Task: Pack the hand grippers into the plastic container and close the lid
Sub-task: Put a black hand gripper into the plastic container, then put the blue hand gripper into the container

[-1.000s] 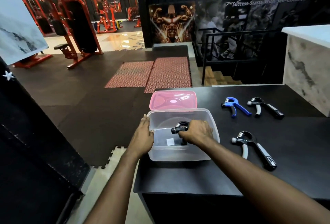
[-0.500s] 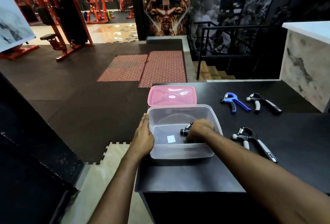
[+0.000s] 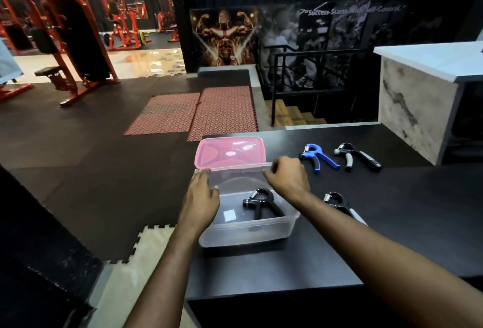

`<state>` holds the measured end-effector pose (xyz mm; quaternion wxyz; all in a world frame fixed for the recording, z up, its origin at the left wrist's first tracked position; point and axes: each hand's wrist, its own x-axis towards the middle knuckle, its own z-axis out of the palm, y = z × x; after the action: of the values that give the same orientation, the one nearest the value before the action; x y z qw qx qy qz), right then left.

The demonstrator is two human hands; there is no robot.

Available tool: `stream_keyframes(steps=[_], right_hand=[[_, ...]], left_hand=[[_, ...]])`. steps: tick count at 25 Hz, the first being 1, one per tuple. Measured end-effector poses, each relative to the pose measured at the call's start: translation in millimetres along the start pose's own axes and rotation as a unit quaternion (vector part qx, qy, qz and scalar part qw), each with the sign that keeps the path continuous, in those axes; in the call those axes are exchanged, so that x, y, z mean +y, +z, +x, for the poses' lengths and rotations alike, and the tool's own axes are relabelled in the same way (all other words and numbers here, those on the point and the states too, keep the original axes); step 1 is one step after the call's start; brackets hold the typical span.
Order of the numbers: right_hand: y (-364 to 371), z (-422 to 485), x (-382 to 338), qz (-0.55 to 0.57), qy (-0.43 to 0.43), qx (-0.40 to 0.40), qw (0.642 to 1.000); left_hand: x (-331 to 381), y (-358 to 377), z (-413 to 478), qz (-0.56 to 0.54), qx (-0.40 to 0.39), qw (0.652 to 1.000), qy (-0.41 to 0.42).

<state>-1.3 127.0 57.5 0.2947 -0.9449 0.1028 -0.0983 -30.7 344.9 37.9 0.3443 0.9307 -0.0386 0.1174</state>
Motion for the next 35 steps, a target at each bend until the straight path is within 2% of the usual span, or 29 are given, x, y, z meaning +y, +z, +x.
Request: stream_keyframes(steps=[2, 5, 10, 15, 19, 23, 29, 35], right_hand=[[-20.3, 18.0, 15.0, 0.036, 0.001, 0.049, 0.998], [-44.4, 52.8, 55.8, 0.048, 0.029, 0.061, 0.997], [-61.1, 117.7, 135.4, 0.044, 0.043, 0.009, 0.998], [-50.5, 176.5, 193.7, 0.020, 0.005, -0.057, 0.998], [-24.3, 200.1, 214.7, -0.023, -0.042, -0.111, 0.993], [0.1, 205.5, 220.3, -0.092, -0.044, -0.108, 0.989], [14.9, 209.5, 214.9, -0.114, -0.013, -0.084, 0.990], [25.2, 193.3, 207.4, -0.147, -0.005, -0.047, 0.988]], left_hand=[[25.1, 15.8, 10.0, 0.003, -0.011, 1.000, 0.026], [66.7, 48.9, 24.7, 0.013, -0.021, 0.998, 0.055], [137.1, 123.3, 58.9, 0.043, -0.042, 0.992, 0.108], [181.7, 202.8, 97.6, 0.087, -0.052, 0.993, 0.062], [169.5, 246.3, 107.7, 0.102, -0.073, 0.991, -0.048], [138.4, 280.0, 98.9, 0.132, -0.093, 0.983, -0.089], [113.5, 299.5, 87.5, 0.206, -0.044, 0.975, -0.072], [110.6, 302.6, 86.7, 0.222, -0.030, 0.972, -0.073]])
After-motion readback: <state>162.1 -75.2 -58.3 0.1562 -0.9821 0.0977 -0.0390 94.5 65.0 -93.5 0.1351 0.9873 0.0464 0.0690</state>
